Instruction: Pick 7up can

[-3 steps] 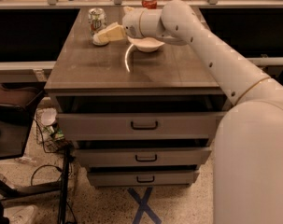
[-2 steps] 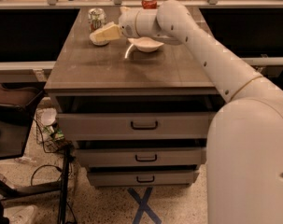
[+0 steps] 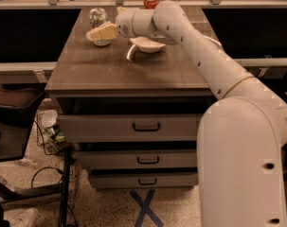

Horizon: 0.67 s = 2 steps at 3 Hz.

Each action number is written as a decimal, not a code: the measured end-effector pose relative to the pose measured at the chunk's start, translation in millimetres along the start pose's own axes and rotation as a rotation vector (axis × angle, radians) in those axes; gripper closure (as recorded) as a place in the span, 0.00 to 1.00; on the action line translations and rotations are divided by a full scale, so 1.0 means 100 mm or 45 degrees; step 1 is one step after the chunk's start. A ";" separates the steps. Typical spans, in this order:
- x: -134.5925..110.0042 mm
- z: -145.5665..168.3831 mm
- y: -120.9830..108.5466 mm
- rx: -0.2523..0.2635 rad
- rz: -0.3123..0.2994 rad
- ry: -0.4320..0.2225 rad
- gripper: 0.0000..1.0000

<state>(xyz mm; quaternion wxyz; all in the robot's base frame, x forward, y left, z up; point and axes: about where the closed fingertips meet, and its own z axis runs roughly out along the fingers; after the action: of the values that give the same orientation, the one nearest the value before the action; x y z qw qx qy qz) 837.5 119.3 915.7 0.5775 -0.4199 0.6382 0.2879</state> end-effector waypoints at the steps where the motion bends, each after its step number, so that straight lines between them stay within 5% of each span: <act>1: 0.01 0.09 -0.01 -0.009 0.012 -0.010 0.00; 2: 0.00 0.15 -0.01 -0.013 0.012 -0.021 0.16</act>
Offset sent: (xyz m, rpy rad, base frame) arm 0.0149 0.0114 0.0002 0.0279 -0.0070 0.0053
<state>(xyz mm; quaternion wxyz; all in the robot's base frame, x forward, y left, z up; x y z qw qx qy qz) 846.2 131.8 913.4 0.5792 -0.4174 0.6339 0.2972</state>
